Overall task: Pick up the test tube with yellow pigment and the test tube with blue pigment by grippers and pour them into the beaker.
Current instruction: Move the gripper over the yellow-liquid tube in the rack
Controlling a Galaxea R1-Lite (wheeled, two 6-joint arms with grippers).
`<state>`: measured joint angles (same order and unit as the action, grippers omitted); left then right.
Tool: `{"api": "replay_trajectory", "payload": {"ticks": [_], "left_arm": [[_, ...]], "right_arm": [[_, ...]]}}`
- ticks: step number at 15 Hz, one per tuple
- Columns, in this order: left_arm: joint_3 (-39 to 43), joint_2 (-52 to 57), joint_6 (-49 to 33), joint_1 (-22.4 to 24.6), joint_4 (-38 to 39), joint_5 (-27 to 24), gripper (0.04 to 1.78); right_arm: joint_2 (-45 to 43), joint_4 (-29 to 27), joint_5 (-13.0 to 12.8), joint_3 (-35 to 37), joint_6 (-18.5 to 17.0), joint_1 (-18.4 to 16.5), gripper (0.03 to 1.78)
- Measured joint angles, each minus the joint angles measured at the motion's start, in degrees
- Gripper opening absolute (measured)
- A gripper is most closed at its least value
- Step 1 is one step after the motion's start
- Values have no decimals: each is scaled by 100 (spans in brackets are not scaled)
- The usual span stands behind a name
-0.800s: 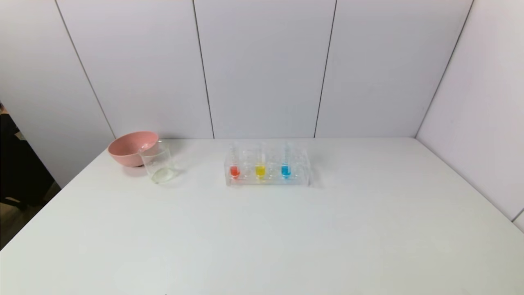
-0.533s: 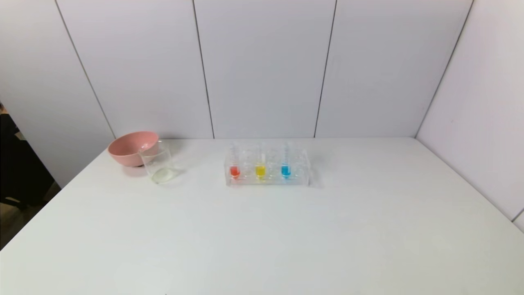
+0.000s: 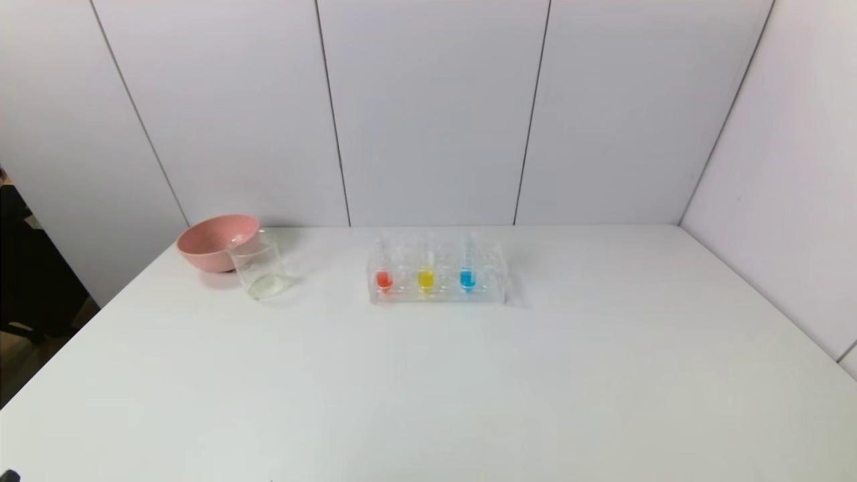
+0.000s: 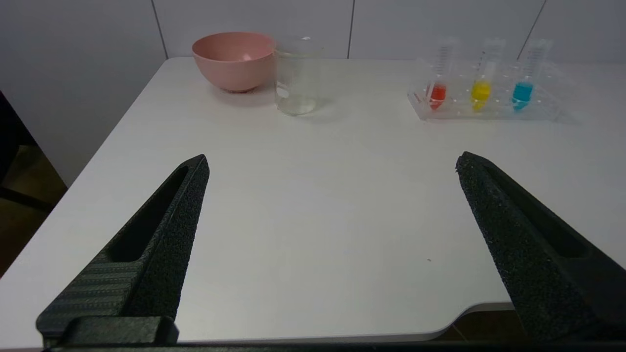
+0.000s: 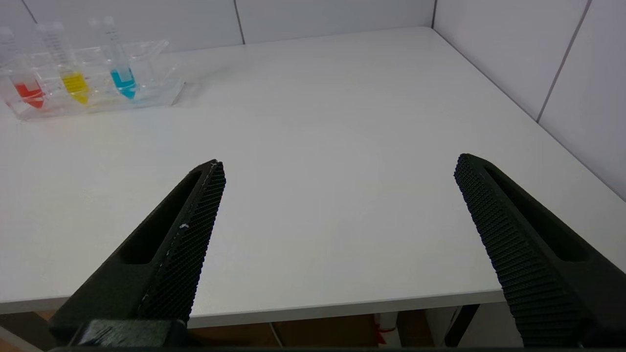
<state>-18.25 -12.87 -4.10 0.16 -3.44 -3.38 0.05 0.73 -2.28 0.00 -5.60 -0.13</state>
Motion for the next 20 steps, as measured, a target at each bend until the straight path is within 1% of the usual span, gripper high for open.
{"api": "replay_trajectory", "payload": {"ticks": [3,5,7,9,12,14,17,19,20], "left_arm": [[-956,-1428,-34,2,311,-174,176],[-1487,-2497,-59,-46,820,-216,176],[-1926,-3462,-119,-288,1387,-133,176],[-2281,-4317,-284,-963,1853,283,176],[-2576,-5510,-477,-2169,2694,1245,176],[-2648,-6245,-527,-2893,3356,1848,176],[-2723,-7262,-546,-3671,4313,2467,176],[-2786,-7913,-568,-3985,4880,2617,176],[-2825,-8232,-596,-4067,5126,2642,176]], "right_arm": [[0,0,0,0,0,4,171],[0,0,0,0,1,4,171],[0,0,0,0,0,4,171],[0,0,0,0,1,4,171],[0,0,0,0,0,4,171],[0,0,0,0,0,4,171],[0,0,0,0,0,4,171],[0,0,0,0,0,4,171],[0,0,0,0,0,4,171]]}}
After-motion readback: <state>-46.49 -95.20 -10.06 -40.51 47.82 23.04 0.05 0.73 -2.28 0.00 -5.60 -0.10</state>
